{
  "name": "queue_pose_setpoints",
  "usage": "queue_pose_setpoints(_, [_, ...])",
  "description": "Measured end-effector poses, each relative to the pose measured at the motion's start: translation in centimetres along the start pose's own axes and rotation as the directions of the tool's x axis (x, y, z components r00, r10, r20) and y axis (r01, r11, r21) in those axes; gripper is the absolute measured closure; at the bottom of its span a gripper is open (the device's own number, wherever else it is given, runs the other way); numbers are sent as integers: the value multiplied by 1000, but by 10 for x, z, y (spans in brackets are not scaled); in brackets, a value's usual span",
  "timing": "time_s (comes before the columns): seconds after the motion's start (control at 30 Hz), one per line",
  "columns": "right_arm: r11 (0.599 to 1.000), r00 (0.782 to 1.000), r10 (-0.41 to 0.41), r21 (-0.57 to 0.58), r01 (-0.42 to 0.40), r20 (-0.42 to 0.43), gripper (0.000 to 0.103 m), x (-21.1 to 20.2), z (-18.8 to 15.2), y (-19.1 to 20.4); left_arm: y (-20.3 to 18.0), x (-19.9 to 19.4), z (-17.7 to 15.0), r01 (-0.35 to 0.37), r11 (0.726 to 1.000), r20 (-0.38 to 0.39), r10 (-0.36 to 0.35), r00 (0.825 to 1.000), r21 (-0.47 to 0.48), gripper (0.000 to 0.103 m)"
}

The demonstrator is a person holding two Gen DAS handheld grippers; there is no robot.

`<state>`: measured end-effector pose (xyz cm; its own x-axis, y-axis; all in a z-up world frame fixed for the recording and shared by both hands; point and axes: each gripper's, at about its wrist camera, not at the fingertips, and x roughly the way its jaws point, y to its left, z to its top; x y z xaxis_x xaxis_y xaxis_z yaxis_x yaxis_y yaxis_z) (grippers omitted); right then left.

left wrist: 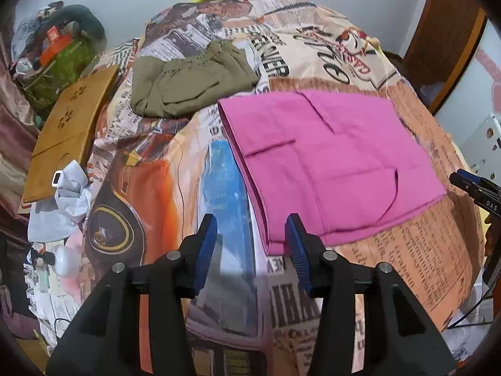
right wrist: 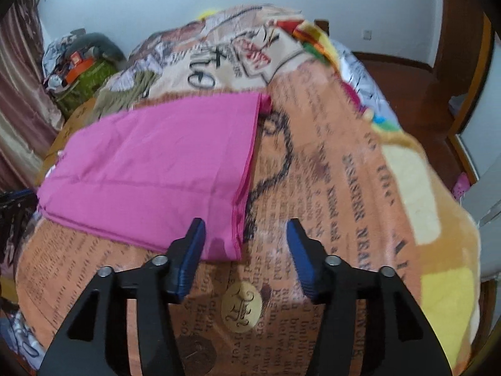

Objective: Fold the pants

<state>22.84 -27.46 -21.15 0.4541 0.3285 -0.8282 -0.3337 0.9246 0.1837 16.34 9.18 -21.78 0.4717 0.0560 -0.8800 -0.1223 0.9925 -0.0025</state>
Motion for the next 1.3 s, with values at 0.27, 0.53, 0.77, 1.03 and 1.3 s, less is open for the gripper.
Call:
queue_pose_setpoints(0.27, [994,996,64,-93,-59,60,49,-12,22,40,-11,-12,23,59,998,60,-60,996,9,50])
queue_pose_setpoints(0.53, [964,978,209,-163,-210,-18,49,15,29,92,-60,7,25,134,984,15,-137,991,117,42])
queue_pose_setpoints(0.77, [957,970,216,-173,-234,-112,49,45,20,104,-74,27,14,92,980,-7,-92,996,177,39])
queue_pose_setpoints(1.03, [971,982,167,-157,-179,-83,46,35,10,80,-56,26,6,85,984,17,-88,996,156,26])
queue_pose_setpoints(1.3, [987,988,135,-79,-141,-73,40,30,0,49,-41,19,1,4,989,52,-11,999,147,22])
